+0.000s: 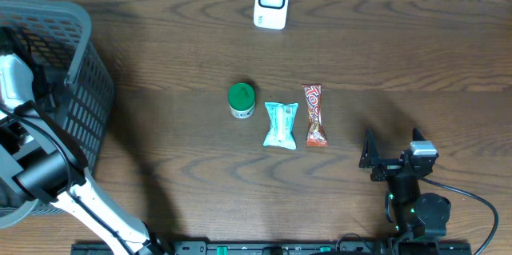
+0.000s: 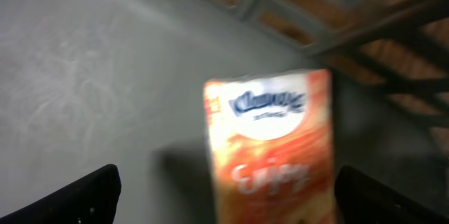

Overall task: Scan the item barcode
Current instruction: 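Move the left gripper into the basket and grasp the orange Kleenex pack, then lift the Kleenex pack out and place it left of the jar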

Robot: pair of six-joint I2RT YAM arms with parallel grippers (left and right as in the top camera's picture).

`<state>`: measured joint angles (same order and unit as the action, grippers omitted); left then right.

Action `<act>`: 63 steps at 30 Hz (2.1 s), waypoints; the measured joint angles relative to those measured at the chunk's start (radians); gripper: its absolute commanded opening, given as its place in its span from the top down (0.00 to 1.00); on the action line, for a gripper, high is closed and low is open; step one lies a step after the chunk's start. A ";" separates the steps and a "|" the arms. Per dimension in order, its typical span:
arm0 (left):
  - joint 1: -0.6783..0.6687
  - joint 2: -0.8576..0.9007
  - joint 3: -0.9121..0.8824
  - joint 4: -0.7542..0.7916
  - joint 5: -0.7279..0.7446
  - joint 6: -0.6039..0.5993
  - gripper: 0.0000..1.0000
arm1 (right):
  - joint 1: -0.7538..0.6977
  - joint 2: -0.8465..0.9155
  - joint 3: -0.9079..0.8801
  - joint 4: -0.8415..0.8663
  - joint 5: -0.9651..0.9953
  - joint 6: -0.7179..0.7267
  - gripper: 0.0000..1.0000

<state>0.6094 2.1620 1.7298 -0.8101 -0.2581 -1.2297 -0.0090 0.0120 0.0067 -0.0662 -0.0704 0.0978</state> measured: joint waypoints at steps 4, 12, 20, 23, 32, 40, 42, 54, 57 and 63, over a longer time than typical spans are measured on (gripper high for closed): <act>0.000 0.000 0.000 0.029 -0.003 0.023 0.02 | 0.000 0.000 0.000 0.000 0.000 0.000 0.01; 0.000 0.003 -0.001 0.057 -0.003 0.062 0.02 | 0.000 0.000 0.000 0.000 0.000 0.000 0.01; -0.002 0.059 0.000 0.059 -0.017 0.107 0.11 | 0.000 0.000 0.000 0.000 0.000 0.000 0.01; -0.003 0.059 0.000 0.058 -0.016 0.150 0.36 | 0.000 0.000 0.000 0.000 0.000 0.000 0.01; -0.002 0.052 0.000 -0.001 0.010 0.254 0.48 | 0.000 0.000 0.000 0.000 0.000 0.000 0.01; -0.002 -0.113 -0.002 -0.070 0.029 0.357 0.48 | 0.000 0.000 0.000 0.000 0.000 0.000 0.01; -0.002 -0.207 -0.002 -0.081 0.032 0.377 0.48 | 0.000 0.000 0.000 0.000 0.000 0.000 0.01; -0.185 -0.816 0.002 -0.158 0.070 0.440 0.48 | 0.000 0.000 0.000 0.000 0.000 0.000 0.01; -0.364 -0.873 0.002 -0.161 0.080 0.445 0.47 | 0.000 0.000 0.000 0.000 0.000 0.000 0.01; -0.744 -0.839 0.002 -0.162 0.093 0.446 0.47 | 0.000 0.000 0.000 0.000 0.000 0.000 0.01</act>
<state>-0.1349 1.3228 1.7313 -0.9722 -0.1654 -0.7841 -0.0090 0.0120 0.0067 -0.0662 -0.0700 0.0978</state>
